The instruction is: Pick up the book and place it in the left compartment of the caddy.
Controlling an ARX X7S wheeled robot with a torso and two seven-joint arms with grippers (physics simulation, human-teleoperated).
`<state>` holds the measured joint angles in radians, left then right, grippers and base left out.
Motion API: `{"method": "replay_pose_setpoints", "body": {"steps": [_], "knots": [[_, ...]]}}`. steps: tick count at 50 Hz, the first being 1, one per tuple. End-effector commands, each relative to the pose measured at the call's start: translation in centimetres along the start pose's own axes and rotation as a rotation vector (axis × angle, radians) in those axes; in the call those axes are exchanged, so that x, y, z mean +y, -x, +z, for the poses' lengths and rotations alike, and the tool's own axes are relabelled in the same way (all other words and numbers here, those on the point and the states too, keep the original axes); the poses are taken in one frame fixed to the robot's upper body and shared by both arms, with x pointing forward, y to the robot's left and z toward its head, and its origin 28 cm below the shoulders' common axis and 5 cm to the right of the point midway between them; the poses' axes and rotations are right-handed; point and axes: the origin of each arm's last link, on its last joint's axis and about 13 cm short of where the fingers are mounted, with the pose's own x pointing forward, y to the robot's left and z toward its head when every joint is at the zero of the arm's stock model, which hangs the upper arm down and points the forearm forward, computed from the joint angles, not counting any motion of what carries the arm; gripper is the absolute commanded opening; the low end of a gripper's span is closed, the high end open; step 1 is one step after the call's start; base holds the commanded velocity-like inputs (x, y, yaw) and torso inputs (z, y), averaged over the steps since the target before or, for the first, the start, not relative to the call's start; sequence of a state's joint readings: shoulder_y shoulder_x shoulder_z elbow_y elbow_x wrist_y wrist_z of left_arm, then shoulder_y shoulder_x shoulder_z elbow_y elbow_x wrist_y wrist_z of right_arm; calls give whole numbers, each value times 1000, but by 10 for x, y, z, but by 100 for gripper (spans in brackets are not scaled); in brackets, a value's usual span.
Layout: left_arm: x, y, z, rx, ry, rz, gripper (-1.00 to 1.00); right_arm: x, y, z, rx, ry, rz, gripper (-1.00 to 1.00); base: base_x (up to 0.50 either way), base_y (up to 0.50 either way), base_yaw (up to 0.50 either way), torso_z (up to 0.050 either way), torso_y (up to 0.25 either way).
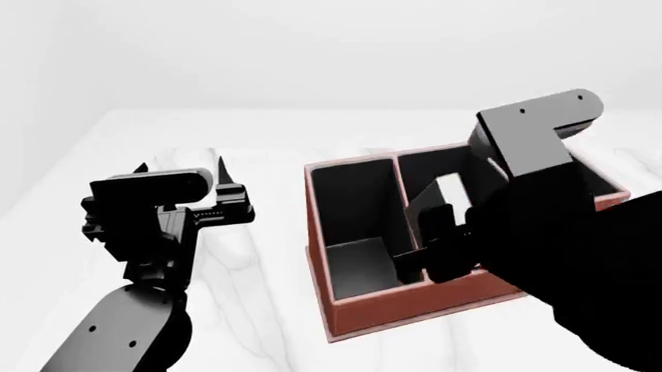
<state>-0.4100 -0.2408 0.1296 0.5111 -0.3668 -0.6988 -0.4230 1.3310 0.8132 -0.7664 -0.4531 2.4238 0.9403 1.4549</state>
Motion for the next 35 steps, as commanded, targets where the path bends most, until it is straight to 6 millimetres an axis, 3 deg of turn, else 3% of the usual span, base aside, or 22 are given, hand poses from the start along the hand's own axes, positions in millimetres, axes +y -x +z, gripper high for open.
{"method": "replay_pose_setpoints", "body": {"steps": [1, 14, 24, 35], "knots": [[0, -1, 0, 2, -2, -1, 100, -3, -3, 51, -84, 51, 11, -100, 0, 0, 0, 0, 0], [0, 1, 0, 0, -2, -1, 100, -14, -35, 94, -60, 20, 20, -100, 0, 0, 0, 0, 2], [-1, 0, 0, 2, -5, -3, 100, -11, -79, 103, 46, -70, 48, -100, 0, 0, 0, 0, 1], [-1, 1, 0, 1, -5, -3, 100, 2, -90, 105, 130, -85, 51, -100, 0, 0, 0, 0, 1]]}}
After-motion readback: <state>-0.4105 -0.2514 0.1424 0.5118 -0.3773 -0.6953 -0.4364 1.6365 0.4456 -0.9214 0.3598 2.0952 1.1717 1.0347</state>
